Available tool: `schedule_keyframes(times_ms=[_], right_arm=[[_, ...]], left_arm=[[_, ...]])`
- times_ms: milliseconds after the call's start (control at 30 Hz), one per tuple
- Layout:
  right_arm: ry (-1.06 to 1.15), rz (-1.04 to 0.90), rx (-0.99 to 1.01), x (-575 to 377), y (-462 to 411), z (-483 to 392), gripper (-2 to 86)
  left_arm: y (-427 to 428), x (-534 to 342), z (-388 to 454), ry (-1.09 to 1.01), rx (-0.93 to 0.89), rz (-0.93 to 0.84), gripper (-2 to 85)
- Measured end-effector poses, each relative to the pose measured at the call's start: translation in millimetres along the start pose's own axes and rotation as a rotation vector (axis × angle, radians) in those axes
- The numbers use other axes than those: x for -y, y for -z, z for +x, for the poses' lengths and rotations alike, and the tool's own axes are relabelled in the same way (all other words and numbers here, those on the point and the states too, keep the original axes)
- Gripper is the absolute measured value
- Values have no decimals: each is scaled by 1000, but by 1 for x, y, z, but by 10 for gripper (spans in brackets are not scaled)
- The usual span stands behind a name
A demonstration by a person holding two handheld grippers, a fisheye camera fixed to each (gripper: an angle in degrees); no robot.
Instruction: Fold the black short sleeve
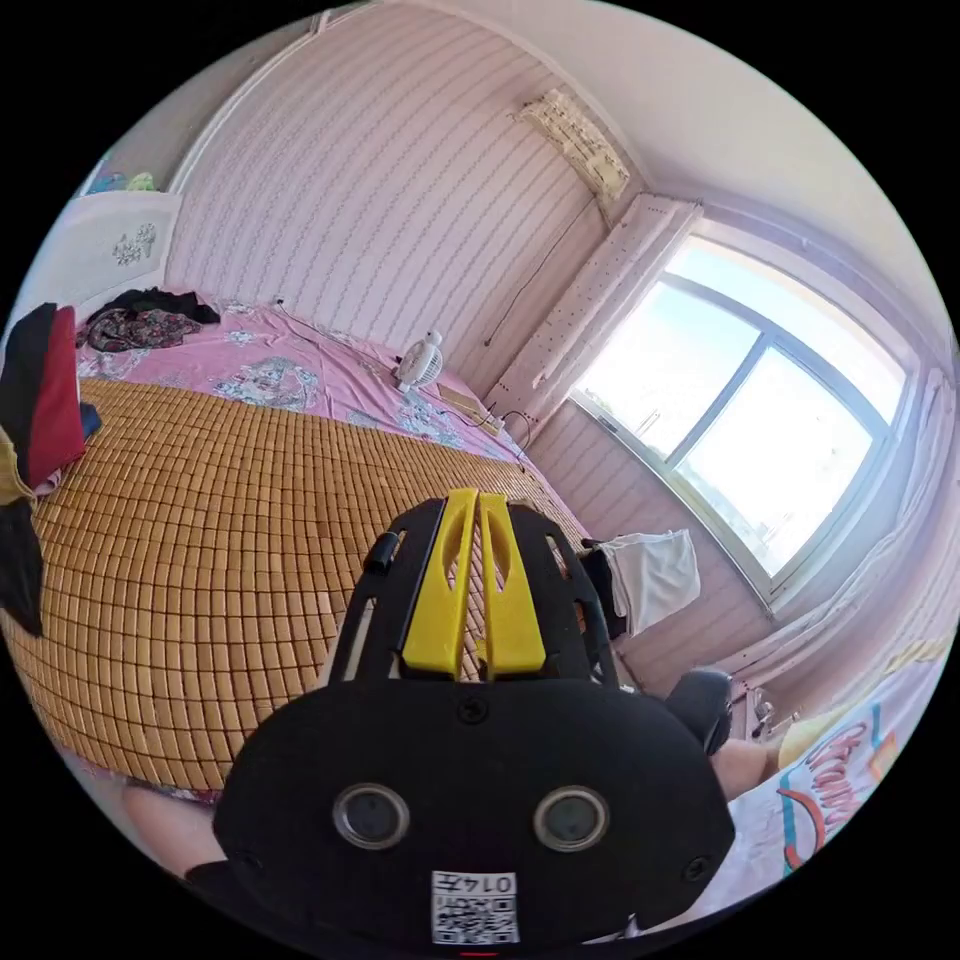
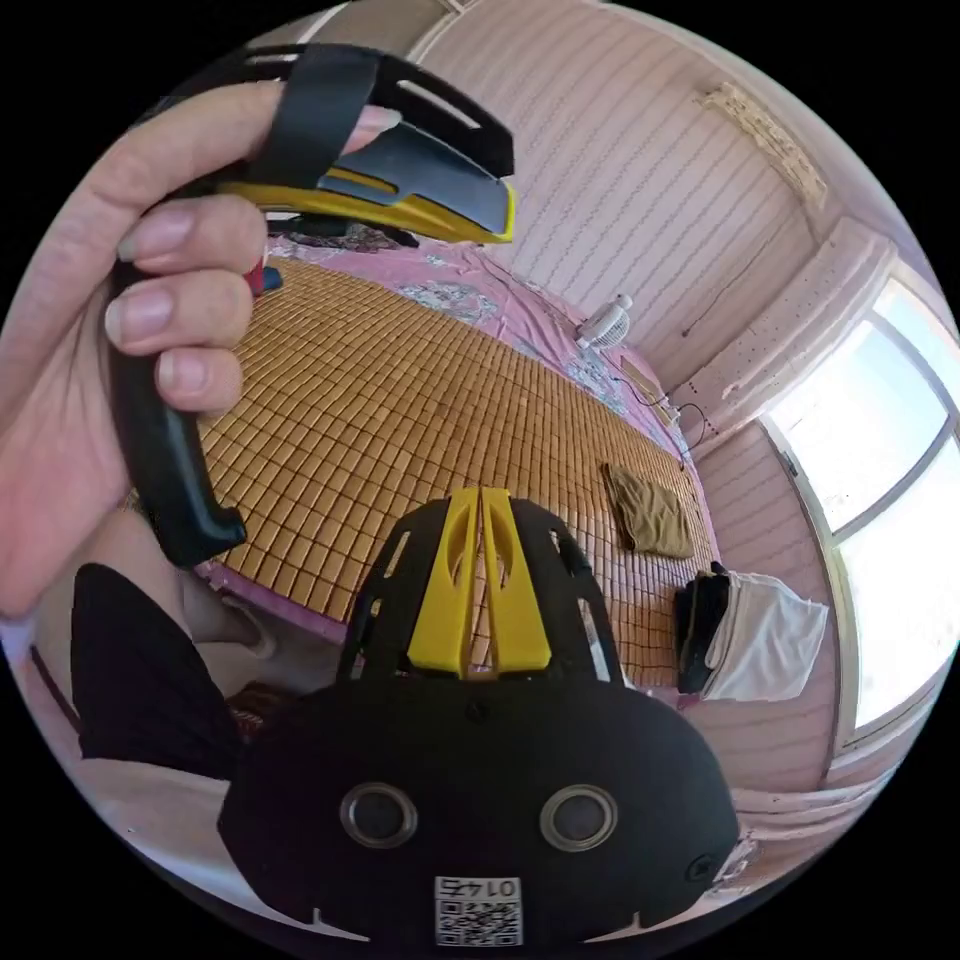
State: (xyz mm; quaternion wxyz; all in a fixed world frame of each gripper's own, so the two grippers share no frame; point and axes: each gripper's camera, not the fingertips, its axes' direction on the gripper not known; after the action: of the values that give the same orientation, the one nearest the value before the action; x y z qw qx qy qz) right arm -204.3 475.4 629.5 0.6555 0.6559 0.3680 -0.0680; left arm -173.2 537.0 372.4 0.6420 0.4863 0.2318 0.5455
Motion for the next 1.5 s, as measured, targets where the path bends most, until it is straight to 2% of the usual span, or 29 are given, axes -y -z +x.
schedule_keyframes(times_ms=[133, 233, 333, 433, 633, 933, 1033, 1233, 1367, 1433, 1500], right_arm=[[174, -69, 120, -2, 27, -57, -10], [197, -102, 55, -7, 31, -89, -10], [178, -95, -115, -13, 35, -120, -10], [160, -79, -147, -17, 39, -144, -10], [192, 29, 28, -1, 54, -200, -10], [282, 216, 123, 48, 80, -318, -10], [299, 208, 210, 61, 83, -361, -10], [368, 180, 356, 91, 78, -441, -10], [548, 65, 541, 135, 62, -485, -10], [554, 57, 587, 156, 47, -494, -10], [555, 45, 603, 177, 28, -505, -10]], left_arm=[[50, -29, -9, 71, -50, 63, -10], [72, -48, -14, 114, -92, 76, -10], [90, -62, -15, 122, -115, 81, -10], [109, -72, -17, 101, -112, 77, -10], [161, -78, -23, -3, -108, 128, -10], [273, -76, -67, -87, 165, 286, -10], [306, -79, -91, -54, 241, 341, -10], [364, -88, -152, 94, 338, 494, -10], [388, -87, -212, 197, 447, 501, -8], [394, -95, -245, 264, 540, 502, -6], [387, -108, -300, 402, 641, 412, 9]])
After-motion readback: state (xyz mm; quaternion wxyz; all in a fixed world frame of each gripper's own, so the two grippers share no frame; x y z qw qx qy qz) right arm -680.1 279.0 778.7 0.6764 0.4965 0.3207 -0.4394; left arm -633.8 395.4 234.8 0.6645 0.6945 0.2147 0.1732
